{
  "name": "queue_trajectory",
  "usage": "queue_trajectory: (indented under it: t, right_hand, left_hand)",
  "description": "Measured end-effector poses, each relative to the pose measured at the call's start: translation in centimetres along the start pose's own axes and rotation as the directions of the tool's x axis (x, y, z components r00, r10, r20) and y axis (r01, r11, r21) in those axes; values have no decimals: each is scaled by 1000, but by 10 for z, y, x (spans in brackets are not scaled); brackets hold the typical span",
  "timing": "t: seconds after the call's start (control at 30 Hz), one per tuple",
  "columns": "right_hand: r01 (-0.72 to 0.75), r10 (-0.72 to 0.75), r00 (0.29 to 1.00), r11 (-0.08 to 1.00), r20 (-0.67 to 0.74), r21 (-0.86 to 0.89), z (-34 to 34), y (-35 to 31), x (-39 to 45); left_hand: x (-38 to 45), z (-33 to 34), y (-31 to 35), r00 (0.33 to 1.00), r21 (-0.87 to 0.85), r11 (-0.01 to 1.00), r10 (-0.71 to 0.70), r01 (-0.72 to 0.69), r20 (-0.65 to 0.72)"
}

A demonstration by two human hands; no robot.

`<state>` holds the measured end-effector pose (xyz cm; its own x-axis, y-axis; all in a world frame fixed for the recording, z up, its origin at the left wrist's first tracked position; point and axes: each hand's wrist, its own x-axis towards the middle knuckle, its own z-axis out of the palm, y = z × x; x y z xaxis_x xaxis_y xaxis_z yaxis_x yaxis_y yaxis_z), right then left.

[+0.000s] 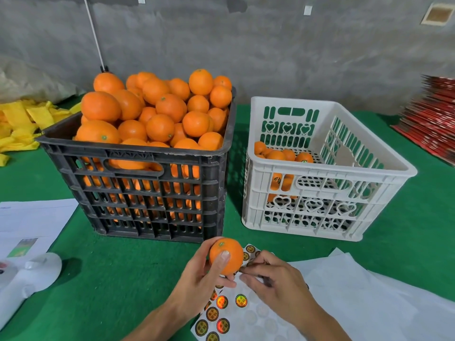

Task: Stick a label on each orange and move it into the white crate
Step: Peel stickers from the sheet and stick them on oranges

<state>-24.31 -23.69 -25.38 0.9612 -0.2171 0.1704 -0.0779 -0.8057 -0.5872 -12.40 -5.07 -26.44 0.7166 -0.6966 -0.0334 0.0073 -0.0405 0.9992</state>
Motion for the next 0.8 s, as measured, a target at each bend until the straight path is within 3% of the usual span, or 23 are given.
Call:
queue_trajectory:
  t: [0.1, 0.23, 0.37, 0.47, 0.67, 0.73, 0.8]
  right_hand:
    - [-81, 80, 997, 985, 17, 150, 2, 4, 4]
    - [-180, 193, 981, 877, 17, 446, 4, 7, 12]
    - [-156, 347, 912, 785, -218, 599, 8, 1, 20]
    - [-33, 308, 890, 781, -337, 624, 13, -12, 21]
    - [-6, 220, 959, 643, -178, 766, 9, -23, 16]
    - [-16, 156, 977, 735, -146, 678, 3, -28, 10]
    - [-3, 45, 993, 933, -110, 359, 1, -35, 5]
  left_hand:
    - [0, 1, 2, 1000, 0, 1000, -6, 6, -6]
    - [-1, 1, 3, 1000, 27, 1000, -1, 1, 9]
    - [-1, 1, 6, 1000, 40, 999, 3, -4, 20]
    - [0, 3, 8, 1000, 37, 999, -2, 2, 3]
    - [-2, 1, 13, 1000, 41, 999, -5, 6, -10]
    - [-2, 3, 16, 1000, 3, 1000, -15, 15, -25]
    - [0, 10, 22, 996, -46, 999, -29, 25, -80]
